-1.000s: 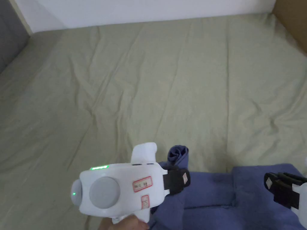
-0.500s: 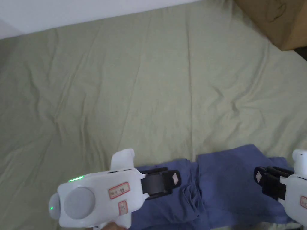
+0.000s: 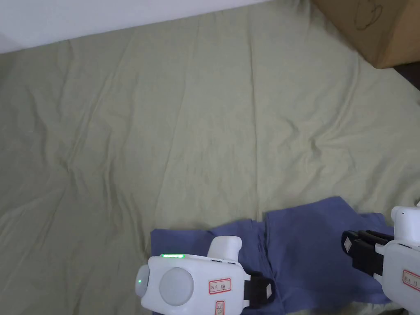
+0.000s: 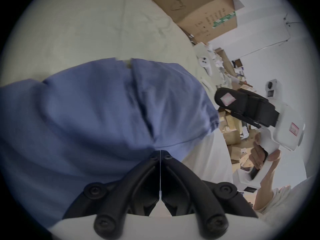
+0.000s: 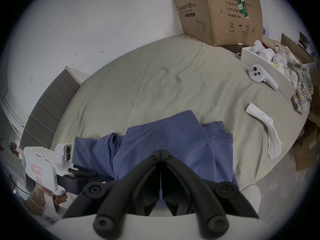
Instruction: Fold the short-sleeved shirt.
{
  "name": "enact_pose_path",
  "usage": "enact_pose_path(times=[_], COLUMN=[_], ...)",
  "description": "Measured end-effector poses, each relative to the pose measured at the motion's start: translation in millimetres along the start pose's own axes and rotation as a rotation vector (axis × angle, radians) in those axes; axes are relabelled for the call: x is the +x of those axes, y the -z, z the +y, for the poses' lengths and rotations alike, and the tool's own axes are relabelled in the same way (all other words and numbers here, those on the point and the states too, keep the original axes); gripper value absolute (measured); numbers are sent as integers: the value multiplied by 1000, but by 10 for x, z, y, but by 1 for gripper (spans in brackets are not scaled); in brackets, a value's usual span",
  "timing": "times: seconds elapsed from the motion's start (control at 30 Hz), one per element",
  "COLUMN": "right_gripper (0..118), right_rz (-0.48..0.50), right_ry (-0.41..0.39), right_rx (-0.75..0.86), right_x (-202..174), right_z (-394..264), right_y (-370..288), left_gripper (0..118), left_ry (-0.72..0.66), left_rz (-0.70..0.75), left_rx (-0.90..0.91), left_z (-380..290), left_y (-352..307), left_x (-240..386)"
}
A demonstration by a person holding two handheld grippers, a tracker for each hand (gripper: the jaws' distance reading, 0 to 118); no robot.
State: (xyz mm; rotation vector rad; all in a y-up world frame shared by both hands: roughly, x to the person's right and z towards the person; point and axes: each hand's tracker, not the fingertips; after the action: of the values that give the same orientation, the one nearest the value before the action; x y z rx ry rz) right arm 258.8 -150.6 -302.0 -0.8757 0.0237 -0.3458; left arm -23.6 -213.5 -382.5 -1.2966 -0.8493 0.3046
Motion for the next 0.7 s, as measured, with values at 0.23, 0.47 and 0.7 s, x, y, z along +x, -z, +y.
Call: enact_pose_path(times=[0.23, 0.47, 0.7], right_gripper=[0, 0, 0], right_rz=[-28, -16, 3], right_ry=[-30, -103, -186], right_rx=[1, -9, -42], right_x=[-87, -353, -715], right_z=[36, 88, 111], right_y=[-84, -54, 44], left_gripper=[4, 117, 115], left_ry=[-10, -289, -557], left_rz=[-50, -118, -181], left_rx=[108, 332, 384], left_z=[-108, -577, -862], left_y=[-521, -1415, -1453], left_x=[-64, -964, -1792])
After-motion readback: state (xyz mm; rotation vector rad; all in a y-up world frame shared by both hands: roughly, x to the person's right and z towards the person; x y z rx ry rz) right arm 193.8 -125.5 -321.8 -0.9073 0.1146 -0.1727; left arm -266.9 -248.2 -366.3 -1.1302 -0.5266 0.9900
